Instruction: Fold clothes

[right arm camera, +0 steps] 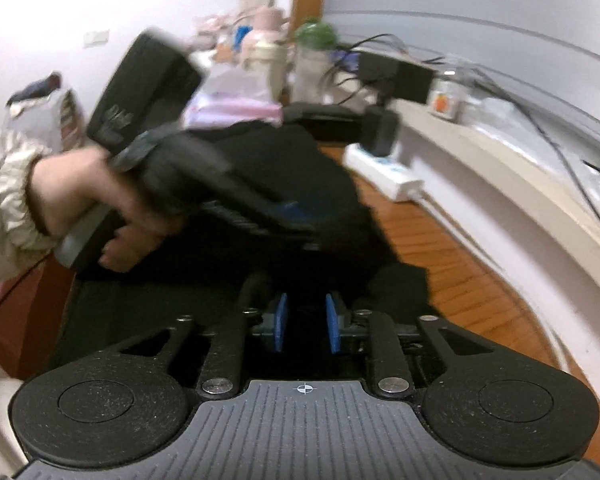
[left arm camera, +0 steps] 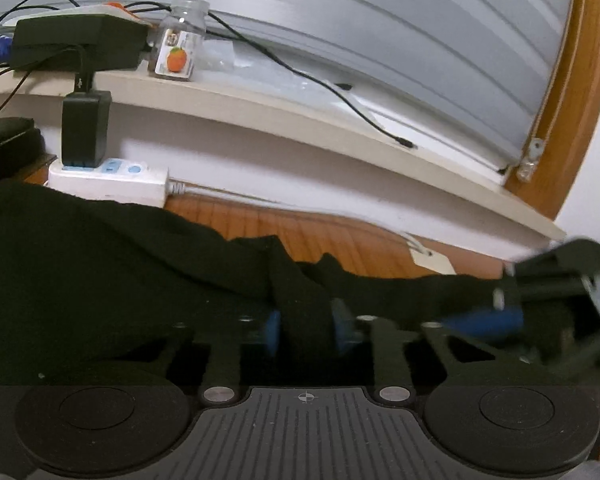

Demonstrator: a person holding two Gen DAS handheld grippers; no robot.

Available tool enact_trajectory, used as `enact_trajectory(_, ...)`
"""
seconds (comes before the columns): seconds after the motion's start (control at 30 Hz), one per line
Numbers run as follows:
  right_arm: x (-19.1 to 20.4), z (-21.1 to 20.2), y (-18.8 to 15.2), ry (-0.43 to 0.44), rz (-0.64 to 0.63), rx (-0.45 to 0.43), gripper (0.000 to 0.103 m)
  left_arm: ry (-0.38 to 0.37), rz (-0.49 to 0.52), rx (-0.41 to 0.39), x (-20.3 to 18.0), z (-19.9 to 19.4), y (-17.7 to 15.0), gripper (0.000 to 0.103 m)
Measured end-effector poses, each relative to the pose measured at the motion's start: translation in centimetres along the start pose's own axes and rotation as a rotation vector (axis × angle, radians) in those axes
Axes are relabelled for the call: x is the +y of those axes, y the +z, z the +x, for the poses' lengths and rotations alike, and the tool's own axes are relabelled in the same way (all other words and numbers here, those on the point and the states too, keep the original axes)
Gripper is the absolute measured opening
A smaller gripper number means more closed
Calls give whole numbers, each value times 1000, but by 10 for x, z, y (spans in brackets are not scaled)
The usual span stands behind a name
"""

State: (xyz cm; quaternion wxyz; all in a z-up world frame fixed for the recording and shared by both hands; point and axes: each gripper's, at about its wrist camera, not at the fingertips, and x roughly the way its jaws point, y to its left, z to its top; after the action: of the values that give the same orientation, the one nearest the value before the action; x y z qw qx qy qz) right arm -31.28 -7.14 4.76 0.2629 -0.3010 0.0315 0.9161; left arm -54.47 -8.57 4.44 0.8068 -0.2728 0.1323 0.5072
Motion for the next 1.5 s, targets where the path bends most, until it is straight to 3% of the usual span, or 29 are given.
enact_trajectory(0.17,-46,11,1,-121,110,30,35,11,53,-17,-1,-19,-10,17)
enact_trajectory(0.33,-60,42,-7,-127,140,107,44,20,89,-25,-3,-27,-19,17)
enact_trajectory(0.4,-61,47,-12,-138,137,120,39,13,88,-27,-2,-28,-20,17)
enact_trajectory(0.47,-67,46,-16,-138,162,112,1,7,88,-30,-1,-28,-20,17)
enact_trajectory(0.63,-90,47,-22,-390,213,88,1,-2,93,-58,-2,-32,-23,17)
enact_trajectory(0.8,-87,46,-18,-231,252,62,7,-17,84,-69,0,-34,-23,17)
enact_trajectory(0.87,-79,51,-11,-165,233,49,36,-17,83,-67,0,-34,-23,16)
enact_trajectory(0.93,-70,54,-4,-129,212,39,44,-13,86,-71,-1,-35,-24,16)
enact_trajectory(1.07,-63,74,8,-102,199,101,44,-8,89,-71,-1,-35,-25,16)
enact_trajectory(1.1,-64,76,8,-102,206,107,38,-8,89,-71,-1,-35,-25,16)
enact_trajectory(1.13,-67,74,9,-106,224,98,7,-7,89,-73,-1,-35,-25,16)
enact_trajectory(1.17,-71,71,10,-111,247,84,4,-7,91,-74,-2,-36,-25,16)
enact_trajectory(1.27,-92,61,12,-132,412,2,4,-2,90,-71,-1,-35,-24,17)
enact_trajectory(1.37,-90,69,9,-178,402,31,8,3,89,-61,-1,-34,-23,16)
enact_trajectory(1.5,-99,65,3,-308,397,48,12,8,92,-54,-2,-33,-23,16)
